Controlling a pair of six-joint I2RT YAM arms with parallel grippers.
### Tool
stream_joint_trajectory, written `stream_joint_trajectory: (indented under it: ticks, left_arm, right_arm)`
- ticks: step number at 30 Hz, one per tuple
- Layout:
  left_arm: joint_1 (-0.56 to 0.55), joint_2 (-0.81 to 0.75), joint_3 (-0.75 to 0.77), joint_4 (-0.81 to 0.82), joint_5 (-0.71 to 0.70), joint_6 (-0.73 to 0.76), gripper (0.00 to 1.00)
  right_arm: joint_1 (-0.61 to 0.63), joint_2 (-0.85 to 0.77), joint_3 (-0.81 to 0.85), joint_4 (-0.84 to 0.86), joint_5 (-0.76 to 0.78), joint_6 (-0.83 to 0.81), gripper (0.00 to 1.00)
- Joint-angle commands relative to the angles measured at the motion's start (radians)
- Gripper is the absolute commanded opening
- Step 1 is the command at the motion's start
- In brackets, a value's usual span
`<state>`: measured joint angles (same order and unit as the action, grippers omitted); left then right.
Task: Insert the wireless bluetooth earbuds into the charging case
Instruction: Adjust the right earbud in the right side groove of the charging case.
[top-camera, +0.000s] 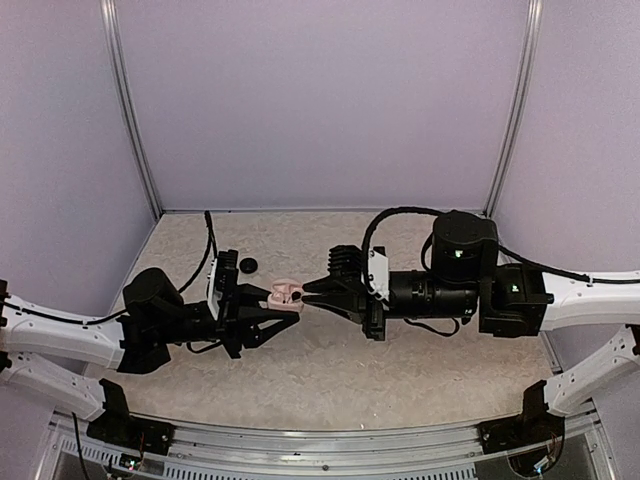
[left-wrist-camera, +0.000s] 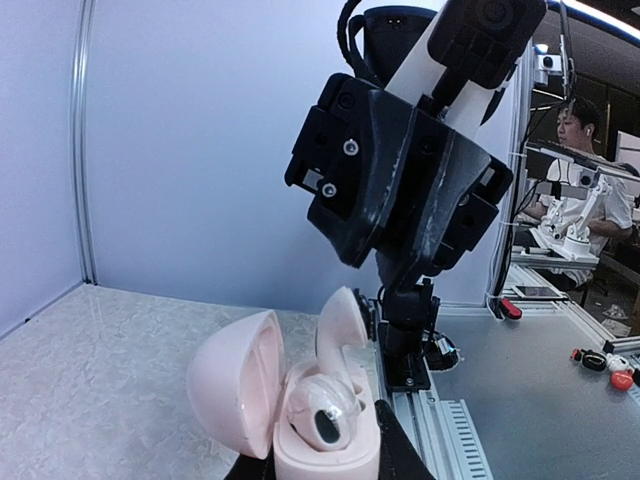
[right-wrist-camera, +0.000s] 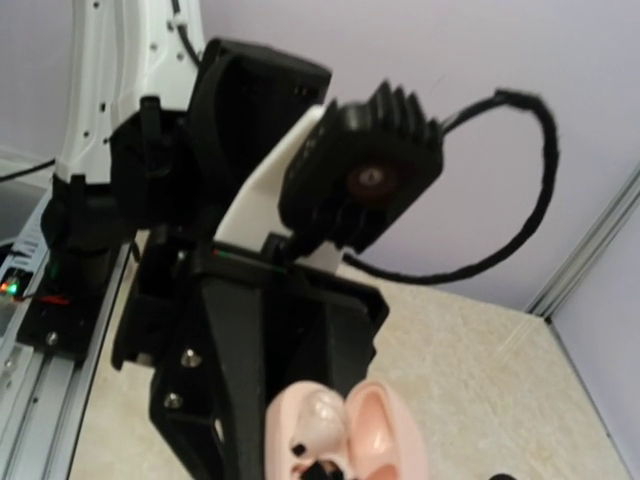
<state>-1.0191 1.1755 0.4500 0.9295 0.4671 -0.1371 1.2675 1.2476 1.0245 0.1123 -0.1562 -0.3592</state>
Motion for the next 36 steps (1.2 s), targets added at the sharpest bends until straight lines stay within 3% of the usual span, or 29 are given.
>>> stream_joint_trajectory:
  ticks: [1, 24, 36]
  left_arm:
    - [-0.014, 0.002, 0.037, -0.016, 0.015, 0.035, 0.07]
    - [-0.041, 0.016, 0.057, -0.048, 0.012, 0.064, 0.07]
    - [-0.035, 0.006, 0.038, -0.002, 0.07, 0.044, 0.07]
  right_arm:
    - [0.011, 0.013, 0.032, -0.025, 0.004, 0.011, 0.14]
    - [0.01, 0.039, 0.043, -0.083, -0.023, -0.03, 0.07]
    - [0.01, 0.011, 0.038, -0.103, 0.059, -0.039, 0.16]
